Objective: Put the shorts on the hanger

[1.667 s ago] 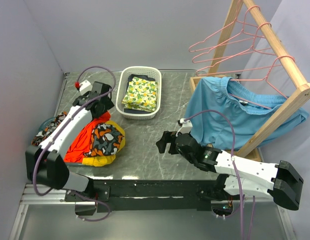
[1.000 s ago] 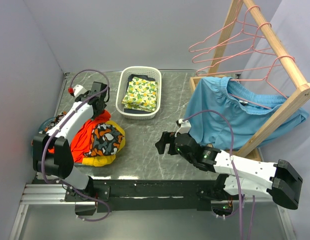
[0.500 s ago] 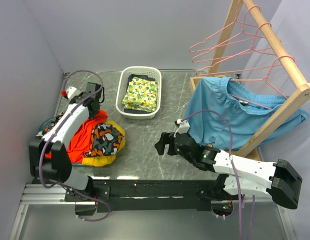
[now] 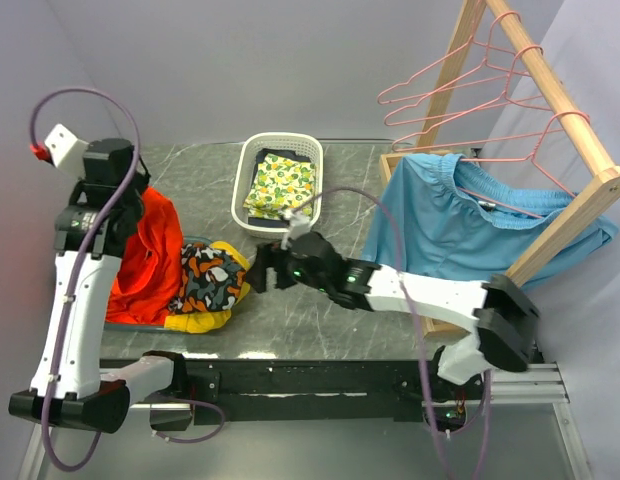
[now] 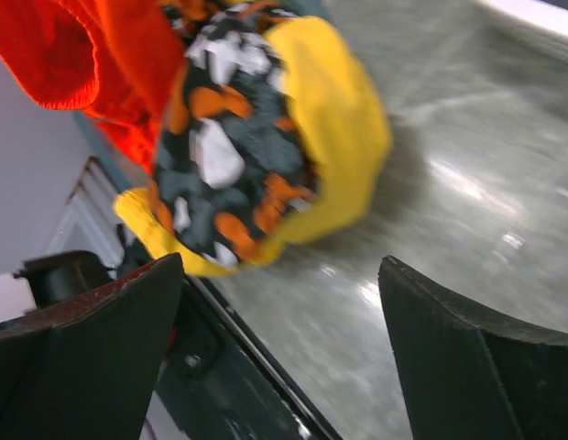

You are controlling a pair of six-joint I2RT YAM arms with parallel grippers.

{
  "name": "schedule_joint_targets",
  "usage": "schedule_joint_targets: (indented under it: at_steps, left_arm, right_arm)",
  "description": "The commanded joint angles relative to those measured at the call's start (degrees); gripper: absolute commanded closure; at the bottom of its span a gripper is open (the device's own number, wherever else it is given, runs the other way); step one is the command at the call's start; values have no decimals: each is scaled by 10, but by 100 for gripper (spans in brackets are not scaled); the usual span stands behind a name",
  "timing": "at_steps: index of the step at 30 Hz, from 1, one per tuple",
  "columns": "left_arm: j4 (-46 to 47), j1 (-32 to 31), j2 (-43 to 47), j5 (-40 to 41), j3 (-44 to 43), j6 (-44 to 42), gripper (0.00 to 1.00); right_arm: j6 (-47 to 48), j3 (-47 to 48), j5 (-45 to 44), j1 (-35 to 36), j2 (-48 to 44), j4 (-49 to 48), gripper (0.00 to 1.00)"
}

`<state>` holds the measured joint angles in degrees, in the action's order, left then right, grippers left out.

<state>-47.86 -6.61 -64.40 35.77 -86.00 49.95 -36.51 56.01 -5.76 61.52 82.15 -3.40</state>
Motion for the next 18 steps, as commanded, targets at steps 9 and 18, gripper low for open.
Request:
schedule_joint_targets:
  at_steps: [9,18]
  left_arm:
    - [-37,3,-35,-49,-291,-105,99]
    - [9,3,-47,-120,-399,-124,99]
  right_arm:
    - [2,221,87,20,217,4,21]
    - [14,279,102,23,246,21,21]
